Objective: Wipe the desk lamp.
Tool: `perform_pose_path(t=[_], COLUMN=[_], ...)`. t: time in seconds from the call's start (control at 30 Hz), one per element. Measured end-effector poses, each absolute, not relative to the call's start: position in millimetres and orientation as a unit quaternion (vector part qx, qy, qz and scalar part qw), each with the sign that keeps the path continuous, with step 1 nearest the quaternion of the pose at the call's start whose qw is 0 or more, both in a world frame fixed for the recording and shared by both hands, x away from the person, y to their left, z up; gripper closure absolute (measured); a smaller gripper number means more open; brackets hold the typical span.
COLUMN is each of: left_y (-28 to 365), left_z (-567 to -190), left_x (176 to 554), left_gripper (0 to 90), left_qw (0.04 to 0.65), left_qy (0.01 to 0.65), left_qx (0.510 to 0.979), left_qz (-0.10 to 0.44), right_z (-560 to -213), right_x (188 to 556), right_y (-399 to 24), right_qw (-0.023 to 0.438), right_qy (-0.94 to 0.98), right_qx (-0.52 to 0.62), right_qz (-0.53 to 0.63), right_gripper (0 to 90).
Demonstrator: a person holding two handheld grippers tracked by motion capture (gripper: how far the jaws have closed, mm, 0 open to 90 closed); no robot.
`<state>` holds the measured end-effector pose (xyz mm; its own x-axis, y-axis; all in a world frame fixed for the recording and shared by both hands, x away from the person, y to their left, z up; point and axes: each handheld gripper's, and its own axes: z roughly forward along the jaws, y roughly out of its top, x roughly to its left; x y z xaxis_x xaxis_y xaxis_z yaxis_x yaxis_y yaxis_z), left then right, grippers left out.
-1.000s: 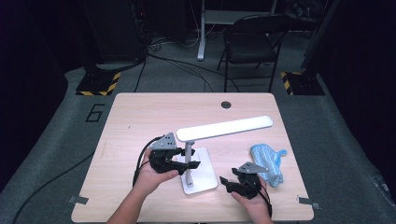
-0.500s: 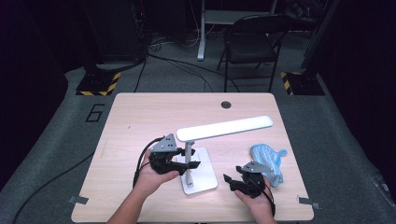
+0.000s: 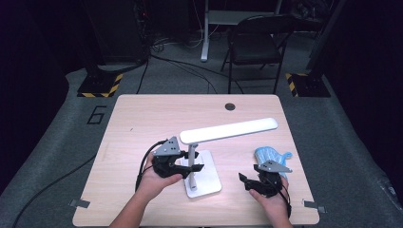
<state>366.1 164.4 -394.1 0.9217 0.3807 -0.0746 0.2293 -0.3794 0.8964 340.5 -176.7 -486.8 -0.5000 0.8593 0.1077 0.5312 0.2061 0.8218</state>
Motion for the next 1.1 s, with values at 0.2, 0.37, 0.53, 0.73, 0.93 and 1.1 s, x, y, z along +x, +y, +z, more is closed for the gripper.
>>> perform_pose_path(t=[0.2,0.37,0.53,0.73,0.93,1.1], left_y=[164.9,164.4,164.2,164.6,165.0,165.2], left_z=[-394.3,-394.9,-395.5,-395.9,-396.1,-396.0], left_x=[366.3,366.1,365.9,365.5,365.6,365.7], left_gripper=[50.2,50.3,50.3,50.3,50.3,50.2], left_qw=[0.527,0.529,0.532,0.533,0.533,0.533], left_qy=[0.184,0.185,0.184,0.186,0.185,0.185], left_qx=[0.827,0.825,0.823,0.822,0.823,0.823], left_qz=[0.069,0.072,0.073,0.074,0.074,0.073], right_z=[-488.2,-490.4,-491.5,-488.4,-485.4,-482.4], right_x=[343.7,344.6,345.8,347.1,347.2,347.0], right_y=[-185.8,-193.7,-200.1,-217.7,-232.2,-235.7], right_qw=[0.179,0.186,0.191,0.196,0.214,0.23], right_qy=[0.749,0.749,0.746,0.736,0.719,0.713], right_qx=[0.475,0.468,0.468,0.498,0.516,0.521], right_qz=[0.425,0.43,0.434,0.416,0.412,0.409], right_gripper=[29.3,39.5,44.6,49.1,49.6,50.2])
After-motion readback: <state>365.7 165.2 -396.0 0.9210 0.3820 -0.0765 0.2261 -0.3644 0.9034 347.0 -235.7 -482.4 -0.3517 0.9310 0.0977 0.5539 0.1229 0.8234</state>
